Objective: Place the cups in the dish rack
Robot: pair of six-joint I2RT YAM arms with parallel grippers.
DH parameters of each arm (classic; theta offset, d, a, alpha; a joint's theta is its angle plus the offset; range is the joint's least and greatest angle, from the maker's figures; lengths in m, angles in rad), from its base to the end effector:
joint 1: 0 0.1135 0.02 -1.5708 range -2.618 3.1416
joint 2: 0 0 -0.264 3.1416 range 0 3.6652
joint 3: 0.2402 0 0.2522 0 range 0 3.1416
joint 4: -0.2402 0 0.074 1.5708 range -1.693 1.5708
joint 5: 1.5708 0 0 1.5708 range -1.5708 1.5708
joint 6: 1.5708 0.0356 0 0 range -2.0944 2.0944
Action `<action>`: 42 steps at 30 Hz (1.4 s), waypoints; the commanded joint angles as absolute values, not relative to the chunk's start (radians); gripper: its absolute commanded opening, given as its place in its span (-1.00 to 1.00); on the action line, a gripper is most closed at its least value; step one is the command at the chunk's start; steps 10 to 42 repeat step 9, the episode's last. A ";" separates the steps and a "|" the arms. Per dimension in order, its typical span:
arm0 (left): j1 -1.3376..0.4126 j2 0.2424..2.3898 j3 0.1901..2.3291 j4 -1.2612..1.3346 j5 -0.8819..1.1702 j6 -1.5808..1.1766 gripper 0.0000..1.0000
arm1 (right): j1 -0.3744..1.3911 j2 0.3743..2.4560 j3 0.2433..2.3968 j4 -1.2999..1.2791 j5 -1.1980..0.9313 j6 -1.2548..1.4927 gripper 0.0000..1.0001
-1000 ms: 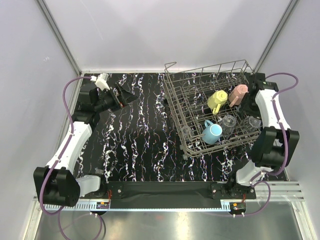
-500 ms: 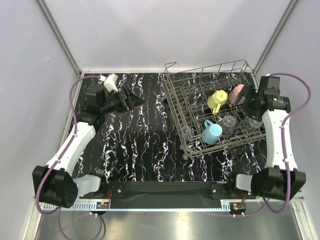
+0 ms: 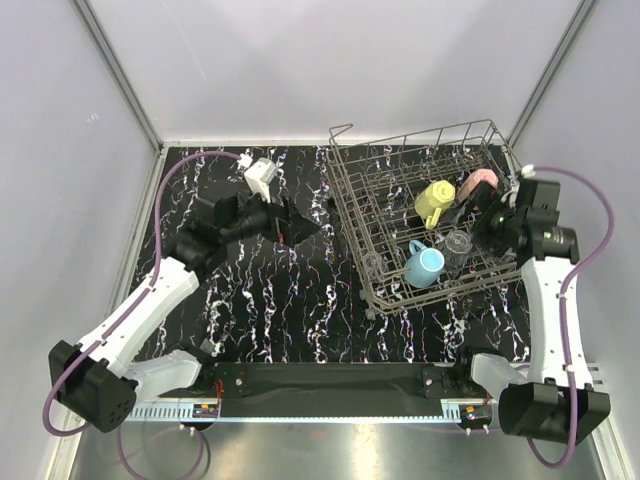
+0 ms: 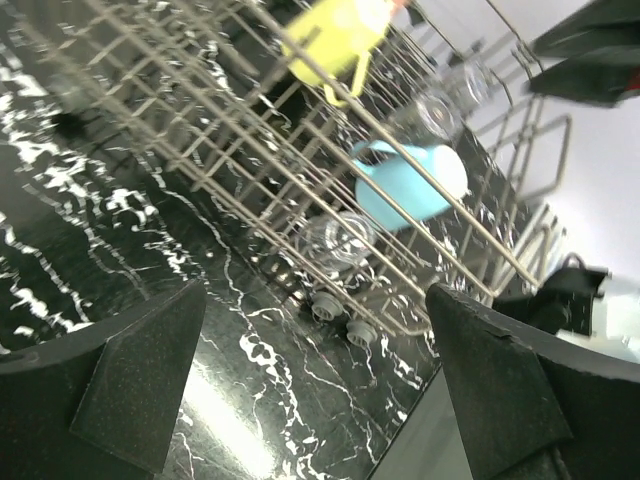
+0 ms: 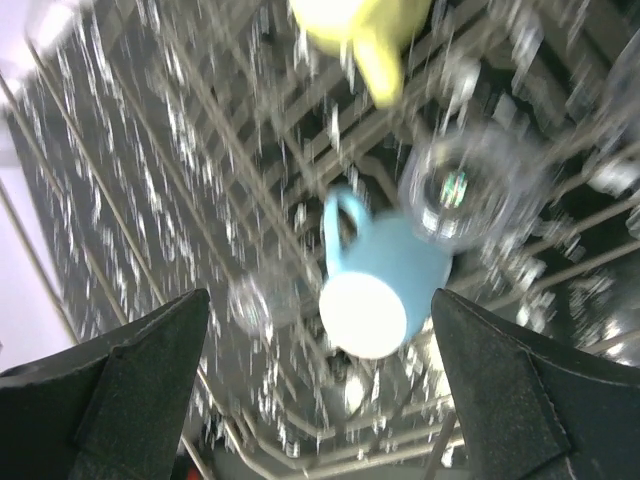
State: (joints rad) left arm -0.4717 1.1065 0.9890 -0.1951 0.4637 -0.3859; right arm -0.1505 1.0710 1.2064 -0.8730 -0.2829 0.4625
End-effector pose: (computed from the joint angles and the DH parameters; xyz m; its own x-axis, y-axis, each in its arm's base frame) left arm 0.2180 -0.1291 0.3479 -0.5495 -0.0976 -0.8298 0.6247 0.6116 -0.4856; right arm 0.2073 -0.0214 0.3650 -0.6219 0.5277 -0.5786 0.2427 0.8324 0.4982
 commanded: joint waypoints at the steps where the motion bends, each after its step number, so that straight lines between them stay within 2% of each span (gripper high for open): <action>1: -0.514 1.085 1.023 -0.161 0.442 -0.305 0.98 | -0.146 0.971 1.083 -0.778 -0.457 0.500 0.99; 5: -0.537 1.039 0.988 -0.109 0.504 -0.281 0.98 | -0.146 0.787 0.967 -0.678 -0.526 0.546 1.00; 9: -0.537 0.950 0.893 -0.004 0.621 -0.387 0.98 | -0.146 0.668 0.917 -0.599 -0.575 0.537 1.00; 42: -0.537 0.950 0.893 -0.004 0.621 -0.387 0.98 | -0.146 0.668 0.917 -0.599 -0.575 0.537 1.00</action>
